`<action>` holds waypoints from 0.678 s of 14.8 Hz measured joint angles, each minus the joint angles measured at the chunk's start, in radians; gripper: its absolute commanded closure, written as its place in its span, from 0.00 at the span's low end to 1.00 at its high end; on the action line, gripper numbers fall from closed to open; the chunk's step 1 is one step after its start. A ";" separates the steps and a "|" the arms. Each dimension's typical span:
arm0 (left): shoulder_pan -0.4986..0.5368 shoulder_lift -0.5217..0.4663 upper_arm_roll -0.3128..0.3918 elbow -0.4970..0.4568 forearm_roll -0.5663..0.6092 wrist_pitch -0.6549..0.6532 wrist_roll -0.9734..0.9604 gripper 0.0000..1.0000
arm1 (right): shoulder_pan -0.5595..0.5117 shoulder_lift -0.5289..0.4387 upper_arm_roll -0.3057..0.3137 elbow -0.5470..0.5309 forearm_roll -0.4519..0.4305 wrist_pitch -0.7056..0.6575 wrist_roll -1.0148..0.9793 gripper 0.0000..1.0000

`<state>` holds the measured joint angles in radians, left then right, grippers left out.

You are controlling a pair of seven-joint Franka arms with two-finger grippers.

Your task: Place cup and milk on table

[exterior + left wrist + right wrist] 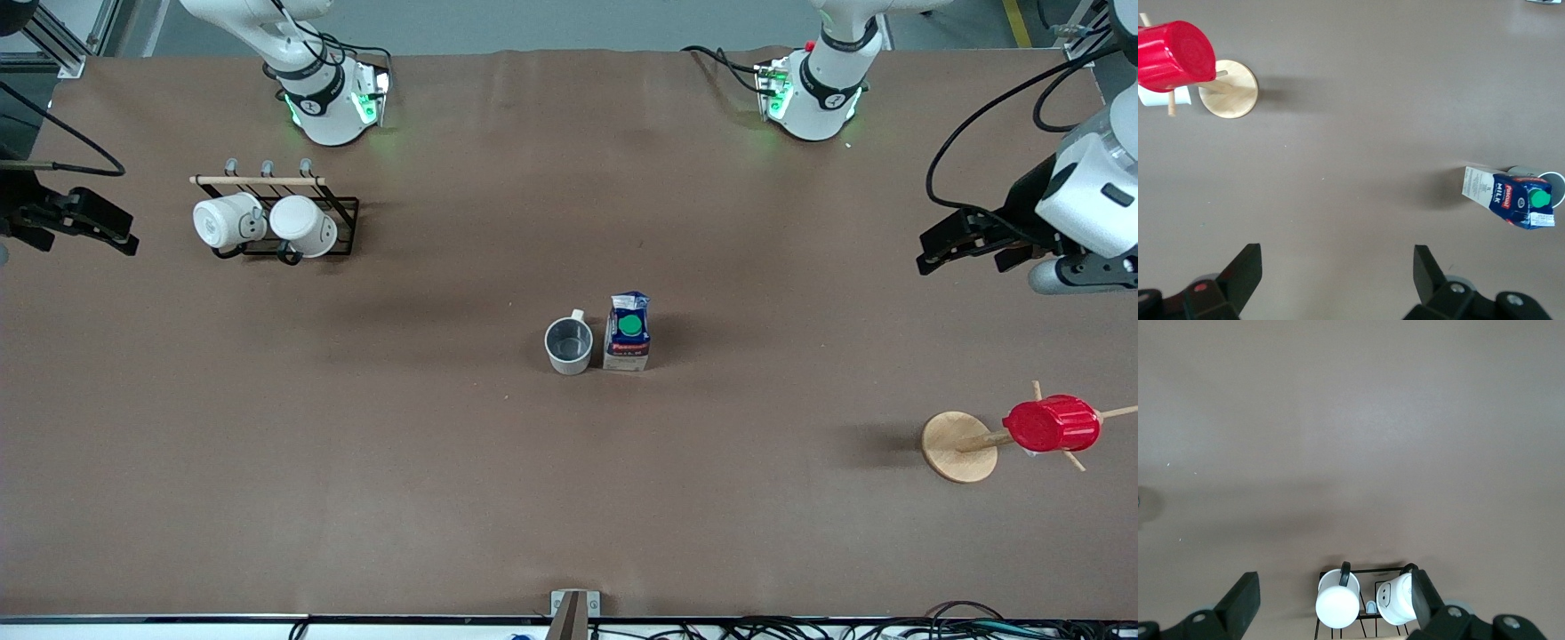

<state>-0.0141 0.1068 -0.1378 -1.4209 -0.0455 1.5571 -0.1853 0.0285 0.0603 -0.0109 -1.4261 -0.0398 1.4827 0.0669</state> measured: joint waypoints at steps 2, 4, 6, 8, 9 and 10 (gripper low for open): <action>-0.019 -0.016 0.018 -0.021 0.000 0.000 0.016 0.00 | 0.000 0.000 0.000 0.000 0.000 -0.001 0.000 0.00; -0.056 -0.038 0.060 -0.058 0.000 0.009 0.033 0.00 | 0.000 0.000 0.000 0.000 0.000 -0.002 0.000 0.00; -0.077 -0.063 0.086 -0.114 0.001 0.050 0.040 0.00 | 0.000 0.000 0.000 0.000 0.001 -0.002 0.000 0.00; -0.078 -0.092 0.090 -0.189 0.001 0.120 0.041 0.00 | 0.000 0.000 0.000 0.000 0.001 -0.002 0.000 0.00; -0.078 -0.104 0.091 -0.220 0.001 0.145 0.041 0.00 | 0.000 0.000 0.000 0.000 0.001 -0.003 0.000 0.00; -0.078 -0.110 0.091 -0.239 0.001 0.158 0.041 0.01 | 0.000 0.000 0.000 0.000 0.001 -0.004 -0.001 0.00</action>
<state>-0.0920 -0.0028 -0.0463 -1.6598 -0.0442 1.7151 -0.1443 0.0285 0.0603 -0.0108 -1.4261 -0.0392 1.4787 0.0664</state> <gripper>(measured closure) 0.000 0.000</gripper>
